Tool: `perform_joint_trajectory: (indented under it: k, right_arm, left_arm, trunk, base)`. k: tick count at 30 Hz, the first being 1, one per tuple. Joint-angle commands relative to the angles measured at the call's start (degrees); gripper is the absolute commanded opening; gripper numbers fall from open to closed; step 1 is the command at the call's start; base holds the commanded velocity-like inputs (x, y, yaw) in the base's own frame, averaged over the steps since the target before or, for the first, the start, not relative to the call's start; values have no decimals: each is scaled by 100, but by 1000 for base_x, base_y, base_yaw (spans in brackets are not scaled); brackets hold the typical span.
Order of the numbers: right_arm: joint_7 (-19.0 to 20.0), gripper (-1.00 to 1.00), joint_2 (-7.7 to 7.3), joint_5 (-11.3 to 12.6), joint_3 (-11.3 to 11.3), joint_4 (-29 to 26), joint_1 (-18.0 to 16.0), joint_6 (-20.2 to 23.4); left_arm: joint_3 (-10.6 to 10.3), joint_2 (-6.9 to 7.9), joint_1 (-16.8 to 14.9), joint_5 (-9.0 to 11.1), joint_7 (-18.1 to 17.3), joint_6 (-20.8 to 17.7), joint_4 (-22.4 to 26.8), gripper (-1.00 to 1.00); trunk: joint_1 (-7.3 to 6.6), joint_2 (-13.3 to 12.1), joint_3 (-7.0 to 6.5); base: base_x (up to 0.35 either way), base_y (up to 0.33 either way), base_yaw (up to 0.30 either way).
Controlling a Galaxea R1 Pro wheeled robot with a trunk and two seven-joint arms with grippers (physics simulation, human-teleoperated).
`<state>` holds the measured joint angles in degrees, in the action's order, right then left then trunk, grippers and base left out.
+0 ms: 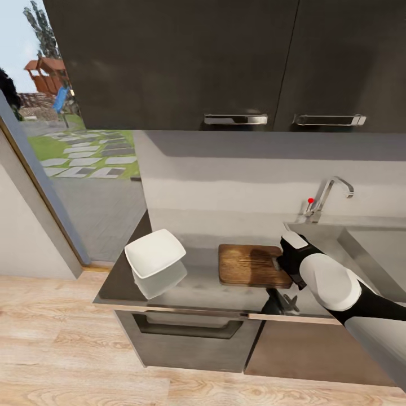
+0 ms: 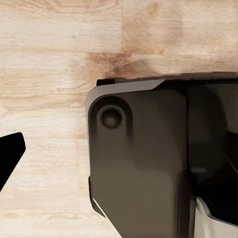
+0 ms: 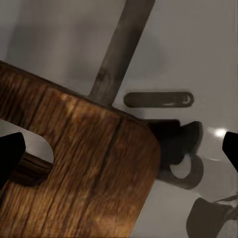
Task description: In the kitchen, take the Vidalia onion out of the sink, dice it on the chopping board with the paring knife, put the diced onion into the bowl on the countertop, then place both the paring knife and the chopping board into the sink.
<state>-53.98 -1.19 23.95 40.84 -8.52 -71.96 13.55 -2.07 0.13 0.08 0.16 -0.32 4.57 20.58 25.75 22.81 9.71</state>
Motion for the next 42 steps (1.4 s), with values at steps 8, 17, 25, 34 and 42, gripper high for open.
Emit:
perform_joint_trajectory:
  k: [8, 17, 25, 34, 42]
  right_arm:
    - [-34, 100, 42, -39, -732, -84, -2, 60]
    - [-56, 100, 336, -48, -1071, -718, -1, 85]
    - [-51, 100, 639, -45, -1658, -1187, -1, 197]
    - [24, 100, 1103, -40, -2412, -2492, 2, 1005]
    - [1181, 100, 1051, -162, -2521, -2800, 7, 1392]
  left_arm:
    - [-13, -3, 1, 2, -3, 9, 7, 100]
    - [-13, -4, 1, 2, -3, 9, 7, 100]
    - [-20, -4, 2, 2, -3, 9, 7, 100]
    - [-22, -19, 1, 2, -3, 9, 7, 100]
    - [-22, -21, 1, 0, -2, 9, 7, 100]
  trunk:
    - [3, 11, 10]
    - [3, 11, 10]
    - [3, 11, 10]
    - [3, 11, 10]
    - [3, 11, 10]
  base:
    - [0, 0, 0]
    - [0, 0, 0]
    - [0, 0, 0]
    - [0, 0, 0]
    - [0, 0, 0]
